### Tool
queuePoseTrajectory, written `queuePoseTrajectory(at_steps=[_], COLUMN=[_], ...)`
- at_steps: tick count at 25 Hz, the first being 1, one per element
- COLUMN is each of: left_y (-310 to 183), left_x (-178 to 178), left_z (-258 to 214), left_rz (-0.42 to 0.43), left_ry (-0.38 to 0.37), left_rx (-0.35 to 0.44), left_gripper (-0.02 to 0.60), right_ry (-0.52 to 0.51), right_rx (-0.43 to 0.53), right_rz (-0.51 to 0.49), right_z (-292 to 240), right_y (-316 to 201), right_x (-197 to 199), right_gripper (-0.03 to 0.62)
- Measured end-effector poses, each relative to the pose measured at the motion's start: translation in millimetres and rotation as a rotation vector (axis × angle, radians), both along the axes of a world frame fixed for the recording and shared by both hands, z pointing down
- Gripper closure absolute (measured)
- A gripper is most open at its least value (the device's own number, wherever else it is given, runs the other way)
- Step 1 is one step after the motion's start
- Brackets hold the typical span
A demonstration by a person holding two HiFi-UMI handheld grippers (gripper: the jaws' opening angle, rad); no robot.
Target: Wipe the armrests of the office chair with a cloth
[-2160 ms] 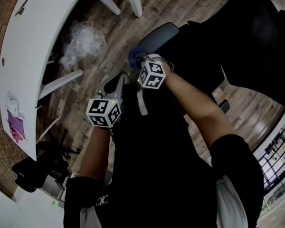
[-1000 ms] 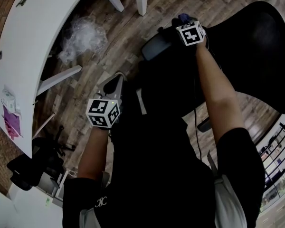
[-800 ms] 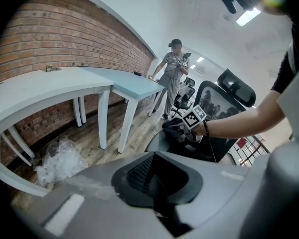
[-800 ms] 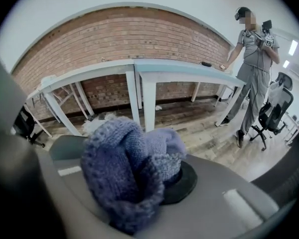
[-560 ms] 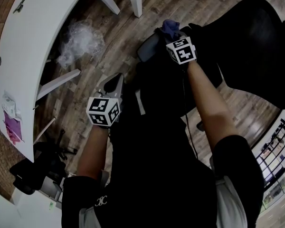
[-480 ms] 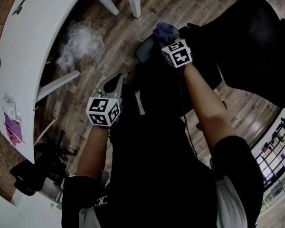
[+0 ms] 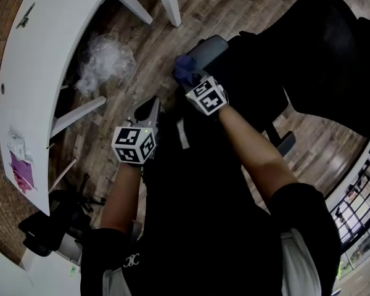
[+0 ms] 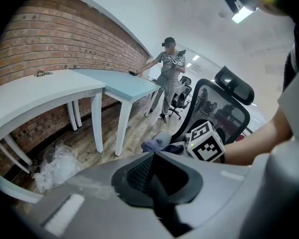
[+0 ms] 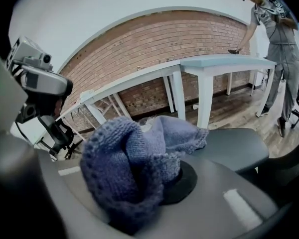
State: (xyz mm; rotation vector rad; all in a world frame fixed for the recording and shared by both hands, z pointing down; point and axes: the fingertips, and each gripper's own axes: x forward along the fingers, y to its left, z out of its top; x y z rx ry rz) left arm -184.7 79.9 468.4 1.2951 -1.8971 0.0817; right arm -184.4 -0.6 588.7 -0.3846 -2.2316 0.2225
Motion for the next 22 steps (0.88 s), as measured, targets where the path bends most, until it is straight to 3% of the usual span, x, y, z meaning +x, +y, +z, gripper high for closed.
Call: queuePoseTrajectory(at_steps=[6,10,13,18,22], left_y=[-10.3,-11.4,-9.3,-1.6,7.2], left_x=[-7.9,-20.9,-35.0,-66.2,-97.8], left_z=[-1.8,-3.8,-7.5,4.8,15.6], left_rz=[0.010,0.033,0.059,0.168,0.260], left_ry=[0.001,-0.001,-0.005,0.025,0.068], left_rx=[0.008,0.017,0.034,0.040,0.055], left_gripper=[0.575,0.575,0.575,0.575,0.575], right_ry=[0.016,0.048,0.139,0.308,0.353], right_rx=[-0.038,0.015,0.124,0.444,0.480], right_rz=[0.015,0.055,0.002,-0.151,-0.173], right_z=[3.0,5.2,10.2,15.0,19.9], right_y=[-1.9,0.7,7.0,13.8,14.6], right_x=[1.4,-2.7,-3.4,-6.8,-10.2], right_gripper=[0.548,0.548,0.548,0.548,0.548])
